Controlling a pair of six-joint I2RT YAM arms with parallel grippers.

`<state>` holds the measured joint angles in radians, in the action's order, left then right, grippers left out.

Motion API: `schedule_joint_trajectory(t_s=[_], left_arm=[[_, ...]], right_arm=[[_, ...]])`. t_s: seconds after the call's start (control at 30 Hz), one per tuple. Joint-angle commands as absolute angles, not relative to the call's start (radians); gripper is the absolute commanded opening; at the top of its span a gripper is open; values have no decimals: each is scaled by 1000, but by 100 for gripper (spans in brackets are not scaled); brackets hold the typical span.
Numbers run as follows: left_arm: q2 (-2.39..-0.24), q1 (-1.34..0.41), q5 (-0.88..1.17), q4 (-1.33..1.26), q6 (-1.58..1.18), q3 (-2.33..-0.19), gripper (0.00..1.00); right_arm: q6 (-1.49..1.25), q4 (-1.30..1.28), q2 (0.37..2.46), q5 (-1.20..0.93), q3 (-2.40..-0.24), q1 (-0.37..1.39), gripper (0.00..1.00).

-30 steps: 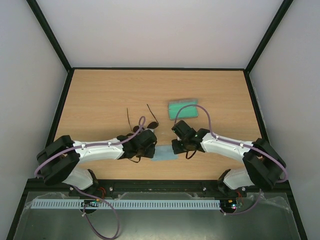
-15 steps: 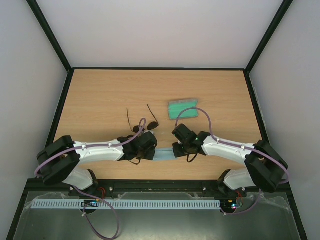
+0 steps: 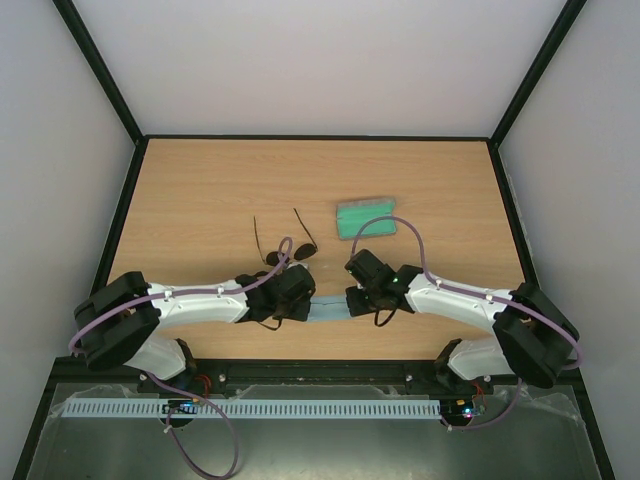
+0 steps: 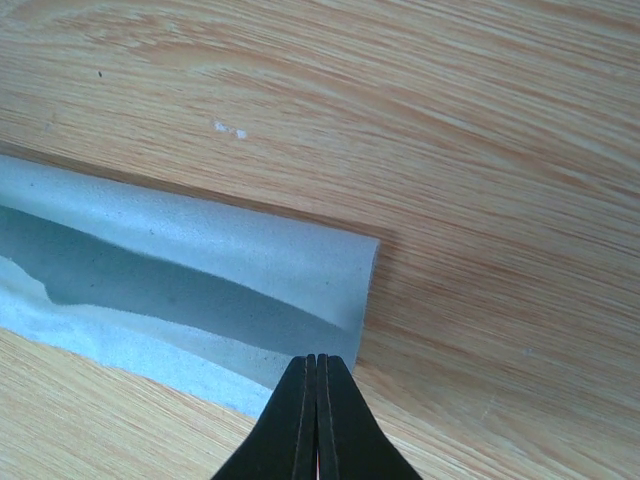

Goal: Organize the sunglasses
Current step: Fold the glasses cleaning cloth at the center of the board.

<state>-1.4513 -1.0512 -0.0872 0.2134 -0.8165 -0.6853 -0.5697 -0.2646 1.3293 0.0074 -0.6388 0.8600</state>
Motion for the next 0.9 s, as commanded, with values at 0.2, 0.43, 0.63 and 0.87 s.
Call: schedule_joint_trajectory(t_s=[0.2,0.43,0.63,0.87], left_arm=[[-1434,-1067,-104,225,-829,-668,2],[-1424,-1078,-109,228,-842,-658,2],[-1418,-1079,-110,232,-850,-654,2],[-1406,-1087,-109,242,-857,-658,12]], right_arm=[[-586,-294,1306,10,-612,869,1],[-586,-294,1307,10,-612,870,1],[-589,-297,1301,-1,-611,870,9],[-595,-307,1279,-13,-612,871,12]])
